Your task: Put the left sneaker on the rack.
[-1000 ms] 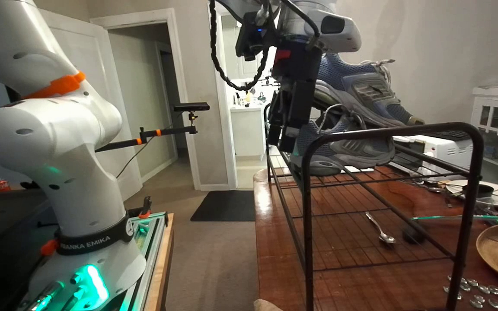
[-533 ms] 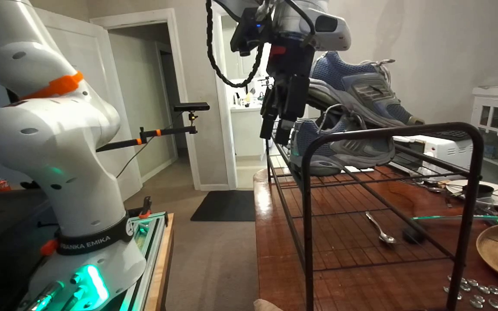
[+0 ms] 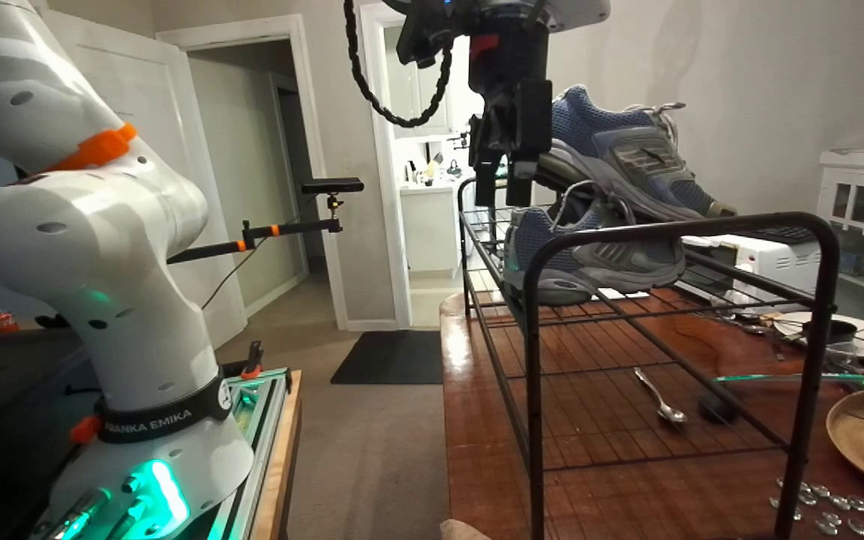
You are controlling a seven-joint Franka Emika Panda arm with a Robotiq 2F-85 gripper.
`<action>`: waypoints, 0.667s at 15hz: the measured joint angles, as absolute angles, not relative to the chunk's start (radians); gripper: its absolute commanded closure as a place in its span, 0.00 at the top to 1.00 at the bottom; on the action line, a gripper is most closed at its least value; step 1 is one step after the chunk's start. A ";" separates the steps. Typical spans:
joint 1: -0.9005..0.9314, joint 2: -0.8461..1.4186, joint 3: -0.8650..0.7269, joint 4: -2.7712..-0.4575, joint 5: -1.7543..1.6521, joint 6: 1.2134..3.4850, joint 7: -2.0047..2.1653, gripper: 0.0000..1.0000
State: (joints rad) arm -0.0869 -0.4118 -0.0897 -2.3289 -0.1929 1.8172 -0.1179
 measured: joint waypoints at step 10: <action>-0.086 -0.465 -0.117 -2.324 -0.036 1.847 -0.129 1.00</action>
